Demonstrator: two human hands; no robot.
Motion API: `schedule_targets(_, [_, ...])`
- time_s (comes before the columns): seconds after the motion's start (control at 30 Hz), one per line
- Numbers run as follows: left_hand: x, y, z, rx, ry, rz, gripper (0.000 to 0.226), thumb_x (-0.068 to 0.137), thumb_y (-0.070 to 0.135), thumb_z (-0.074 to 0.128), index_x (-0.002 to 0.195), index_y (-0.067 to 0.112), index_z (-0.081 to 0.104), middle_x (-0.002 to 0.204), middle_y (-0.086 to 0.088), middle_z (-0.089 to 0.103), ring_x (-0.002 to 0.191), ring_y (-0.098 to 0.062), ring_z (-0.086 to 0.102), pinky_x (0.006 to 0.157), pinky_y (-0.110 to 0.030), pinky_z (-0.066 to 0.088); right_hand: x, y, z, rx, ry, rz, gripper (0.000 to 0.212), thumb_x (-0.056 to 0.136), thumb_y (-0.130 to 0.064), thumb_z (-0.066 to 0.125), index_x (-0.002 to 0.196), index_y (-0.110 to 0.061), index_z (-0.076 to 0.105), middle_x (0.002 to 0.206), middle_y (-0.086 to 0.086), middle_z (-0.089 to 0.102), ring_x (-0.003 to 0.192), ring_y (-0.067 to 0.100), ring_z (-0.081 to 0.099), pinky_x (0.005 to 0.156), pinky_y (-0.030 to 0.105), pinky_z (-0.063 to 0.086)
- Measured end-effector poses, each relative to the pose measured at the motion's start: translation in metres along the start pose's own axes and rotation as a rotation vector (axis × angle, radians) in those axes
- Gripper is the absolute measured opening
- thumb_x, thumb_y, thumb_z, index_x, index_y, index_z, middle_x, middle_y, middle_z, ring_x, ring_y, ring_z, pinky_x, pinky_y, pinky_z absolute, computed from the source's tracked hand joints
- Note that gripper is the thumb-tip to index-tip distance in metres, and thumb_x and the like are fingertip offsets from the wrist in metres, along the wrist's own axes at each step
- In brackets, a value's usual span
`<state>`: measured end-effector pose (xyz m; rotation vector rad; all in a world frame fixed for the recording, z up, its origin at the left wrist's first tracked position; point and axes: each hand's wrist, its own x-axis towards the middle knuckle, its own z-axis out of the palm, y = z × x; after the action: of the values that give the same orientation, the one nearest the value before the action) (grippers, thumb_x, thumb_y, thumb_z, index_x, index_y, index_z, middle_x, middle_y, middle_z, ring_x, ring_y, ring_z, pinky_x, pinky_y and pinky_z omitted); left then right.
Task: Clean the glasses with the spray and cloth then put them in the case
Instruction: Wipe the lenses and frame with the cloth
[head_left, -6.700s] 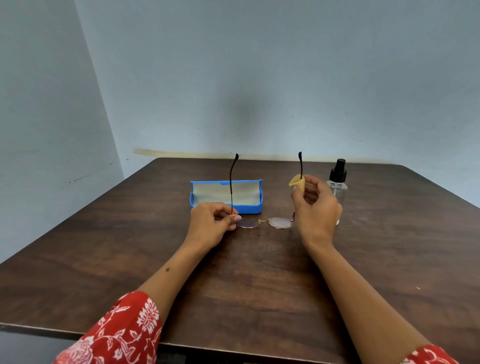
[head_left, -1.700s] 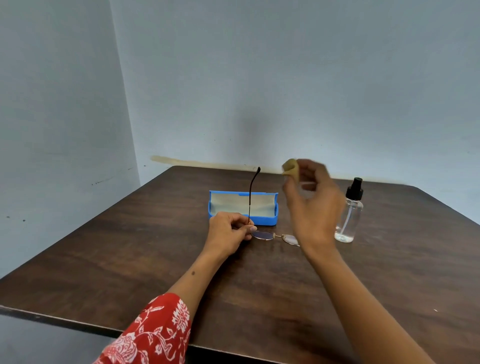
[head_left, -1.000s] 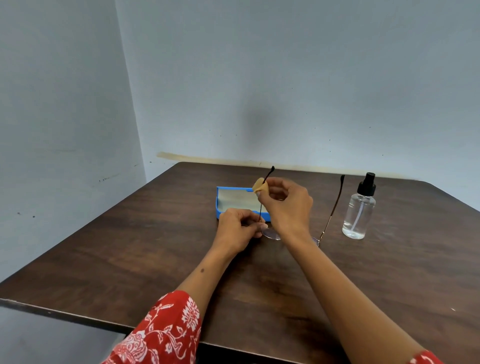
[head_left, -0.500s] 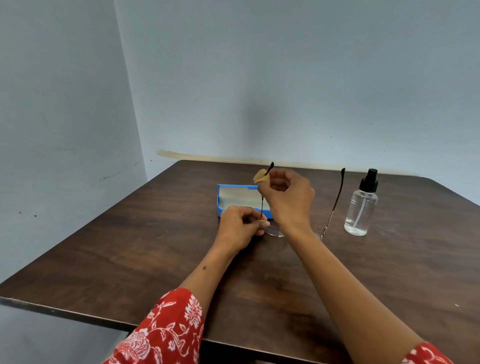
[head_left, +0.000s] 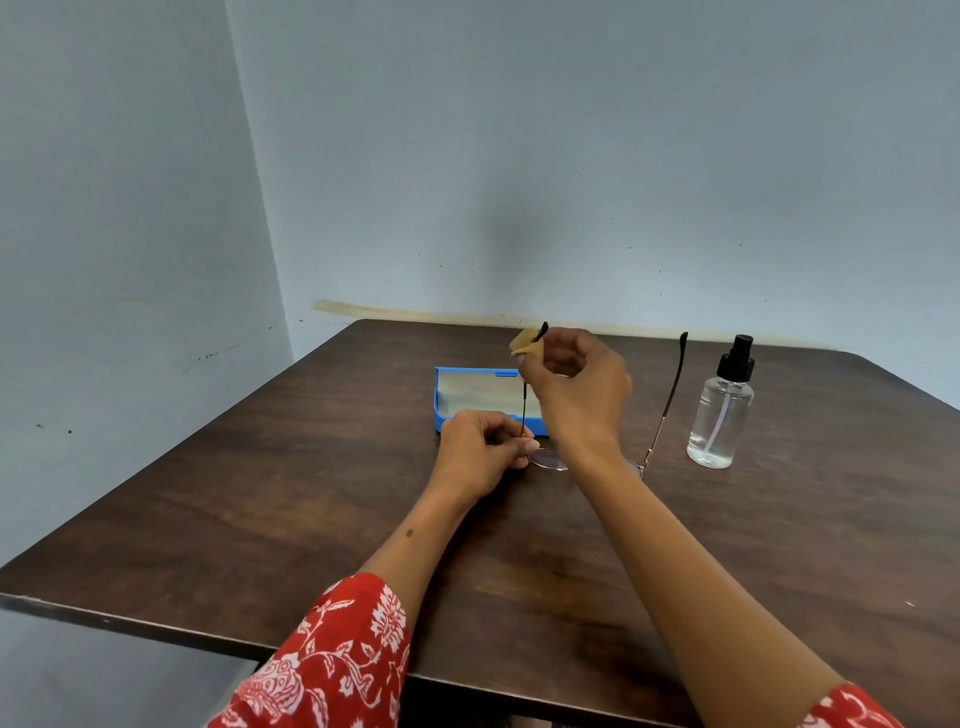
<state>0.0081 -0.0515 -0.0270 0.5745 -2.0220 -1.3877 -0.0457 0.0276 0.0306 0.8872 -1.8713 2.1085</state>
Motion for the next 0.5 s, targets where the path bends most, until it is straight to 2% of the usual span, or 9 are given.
schedule_targets(0.1, [0.000,0.000,-0.001,0.023,-0.002,0.018,0.008,0.078,-0.004,0.068,0.086,-0.001,0.070,0.072,-0.011,0.068,0.057,-0.010,0.065,0.068,-0.023,0.056,-0.007,0.012,-0.002,-0.119,-0.046,0.058,0.012,0.076,-0.010,0.071,0.078,-0.020,0.066,0.068,-0.013,0.065,0.062,-0.003,0.060,0.061,0.009,0.048])
schedule_targets(0.23, [0.000,0.001,-0.002,0.068,0.003,0.037,0.013,0.079,-0.004,0.067,0.091,-0.004,0.070,0.082,-0.017,0.071,0.068,-0.021,0.068,0.073,-0.030,0.056,-0.013,0.024,-0.005,-0.218,-0.098,0.130,0.009,0.076,-0.014,0.070,0.085,-0.013,0.069,0.073,-0.004,0.067,0.070,0.003,0.061,0.049,0.001,0.040])
schedule_targets(0.33, [0.000,0.001,-0.001,0.036,-0.004,0.024,0.011,0.079,-0.004,0.067,0.089,-0.003,0.070,0.073,-0.011,0.068,0.055,-0.006,0.064,0.068,-0.022,0.056,-0.007,0.016,-0.002,-0.166,-0.033,0.080,0.006,0.077,-0.017,0.071,0.082,-0.016,0.068,0.068,-0.012,0.065,0.063,-0.004,0.060,0.058,0.004,0.042])
schedule_targets(0.43, [-0.001,0.002,-0.001,0.029,-0.019,0.018,0.010,0.079,-0.004,0.067,0.088,-0.003,0.070,0.069,-0.004,0.067,0.053,-0.002,0.061,0.063,-0.014,0.054,-0.004,0.007,0.000,-0.109,0.003,0.037,0.008,0.076,-0.014,0.072,0.081,-0.016,0.067,0.066,-0.014,0.064,0.060,-0.008,0.059,0.060,0.003,0.043])
schedule_targets(0.5, [-0.002,0.003,-0.001,0.033,-0.018,0.021,0.011,0.079,-0.006,0.066,0.089,-0.004,0.070,0.069,-0.004,0.066,0.052,0.000,0.061,0.062,-0.012,0.053,-0.007,0.009,-0.001,-0.134,-0.008,0.043,0.008,0.075,-0.013,0.071,0.082,-0.014,0.067,0.067,-0.011,0.064,0.060,-0.004,0.059,0.059,0.000,0.039])
